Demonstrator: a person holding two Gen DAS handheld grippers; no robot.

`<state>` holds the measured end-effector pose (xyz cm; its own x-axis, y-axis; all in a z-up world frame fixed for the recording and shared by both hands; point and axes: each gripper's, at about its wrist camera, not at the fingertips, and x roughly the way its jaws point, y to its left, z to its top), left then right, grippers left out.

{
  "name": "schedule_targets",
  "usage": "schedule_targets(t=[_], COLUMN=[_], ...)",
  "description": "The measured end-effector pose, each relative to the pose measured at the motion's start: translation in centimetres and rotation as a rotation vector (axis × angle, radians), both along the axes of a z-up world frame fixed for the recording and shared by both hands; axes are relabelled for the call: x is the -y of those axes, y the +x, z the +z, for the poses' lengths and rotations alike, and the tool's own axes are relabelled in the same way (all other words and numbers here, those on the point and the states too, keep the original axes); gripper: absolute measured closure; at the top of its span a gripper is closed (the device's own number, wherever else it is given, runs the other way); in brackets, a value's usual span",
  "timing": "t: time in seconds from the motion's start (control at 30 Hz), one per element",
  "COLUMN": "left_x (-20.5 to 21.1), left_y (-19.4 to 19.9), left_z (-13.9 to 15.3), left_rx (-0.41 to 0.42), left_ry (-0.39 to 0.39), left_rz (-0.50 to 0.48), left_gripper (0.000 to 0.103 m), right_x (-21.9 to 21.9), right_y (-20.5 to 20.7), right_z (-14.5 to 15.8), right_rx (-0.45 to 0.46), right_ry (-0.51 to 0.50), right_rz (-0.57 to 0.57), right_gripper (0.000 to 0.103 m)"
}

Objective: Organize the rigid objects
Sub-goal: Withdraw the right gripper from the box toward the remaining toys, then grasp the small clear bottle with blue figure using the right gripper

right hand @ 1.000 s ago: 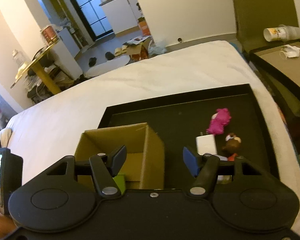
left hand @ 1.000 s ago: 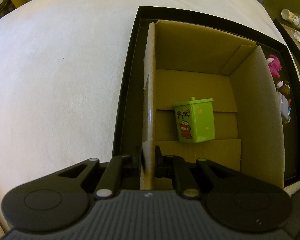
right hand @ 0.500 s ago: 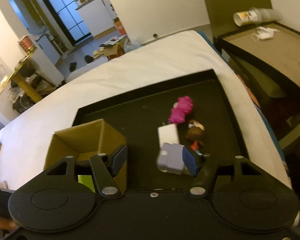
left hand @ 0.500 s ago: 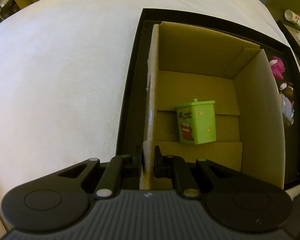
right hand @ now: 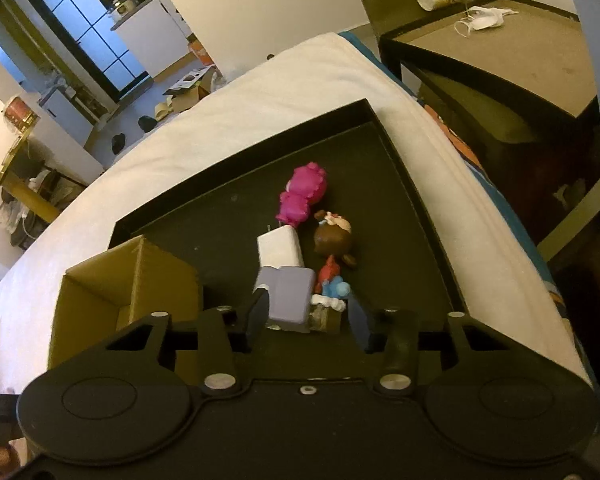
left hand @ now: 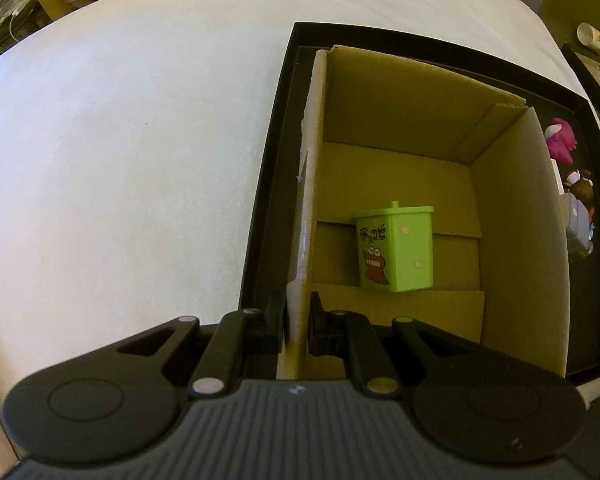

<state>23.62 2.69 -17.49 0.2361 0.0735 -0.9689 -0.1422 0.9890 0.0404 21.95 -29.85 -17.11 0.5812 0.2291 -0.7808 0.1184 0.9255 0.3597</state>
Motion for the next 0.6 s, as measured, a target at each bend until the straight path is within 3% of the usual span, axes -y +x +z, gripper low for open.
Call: schedule_targets(t=[0.3, 0.6], left_x=[0.0, -0.5], left_y=[0.2, 0.1], left_z=[-0.1, -0.1], left_rx=[-0.004, -0.003], left_ry=[0.001, -0.007], left_rz=[0.006, 0.013], left_gripper=[0.093, 0.093], right_x=[0.9, 1.0], right_y=[1.1, 1.8], right_z=[-2.4, -4.3], right_rx=[-0.046, -0.088], right_ry=[0.078, 0.107], right_rz=[-0.057, -0.090], right_gripper=[0.071, 0.073])
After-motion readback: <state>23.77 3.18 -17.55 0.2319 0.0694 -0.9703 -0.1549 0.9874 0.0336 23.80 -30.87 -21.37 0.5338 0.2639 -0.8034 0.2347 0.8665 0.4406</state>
